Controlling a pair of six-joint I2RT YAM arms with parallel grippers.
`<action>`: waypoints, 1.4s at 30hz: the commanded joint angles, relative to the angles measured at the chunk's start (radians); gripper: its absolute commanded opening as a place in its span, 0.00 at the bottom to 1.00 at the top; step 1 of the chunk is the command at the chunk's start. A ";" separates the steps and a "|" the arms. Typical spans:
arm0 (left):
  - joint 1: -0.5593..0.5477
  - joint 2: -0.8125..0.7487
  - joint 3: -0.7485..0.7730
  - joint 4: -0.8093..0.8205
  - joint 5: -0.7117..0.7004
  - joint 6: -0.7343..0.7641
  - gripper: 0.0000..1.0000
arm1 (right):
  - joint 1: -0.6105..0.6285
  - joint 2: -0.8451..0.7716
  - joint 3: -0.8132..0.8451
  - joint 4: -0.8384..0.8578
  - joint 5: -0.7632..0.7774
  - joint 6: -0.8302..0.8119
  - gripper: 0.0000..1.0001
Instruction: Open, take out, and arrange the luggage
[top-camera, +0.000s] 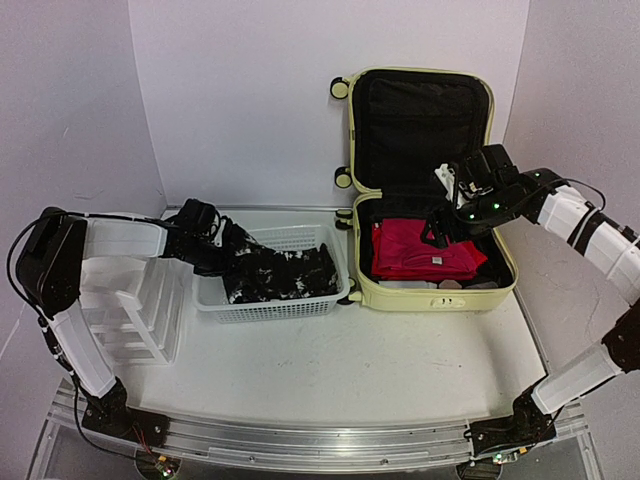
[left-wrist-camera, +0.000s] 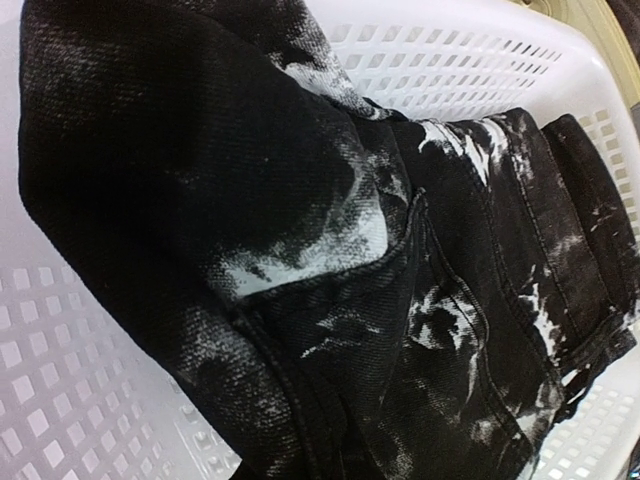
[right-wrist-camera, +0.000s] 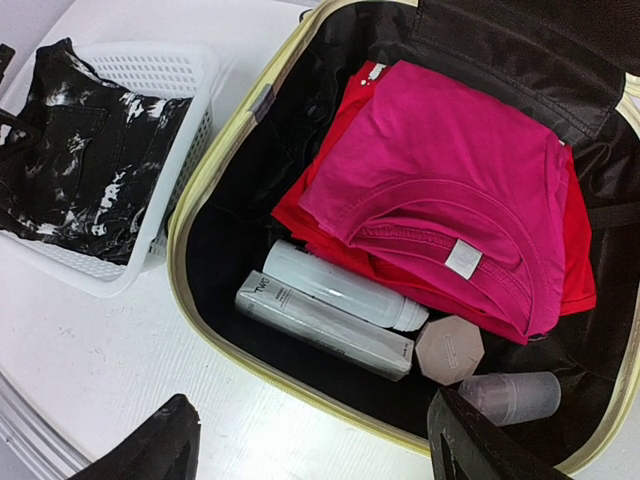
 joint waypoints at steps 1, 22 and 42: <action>-0.024 -0.034 0.021 0.004 -0.136 0.084 0.00 | 0.006 -0.002 0.011 0.009 0.017 -0.012 0.80; -0.235 -0.090 0.261 -0.390 -0.033 0.002 0.24 | 0.017 0.025 -0.002 -0.020 0.007 -0.023 0.80; -0.231 0.033 0.341 -0.549 -0.274 0.049 0.26 | 0.035 0.005 0.013 -0.054 0.023 -0.036 0.81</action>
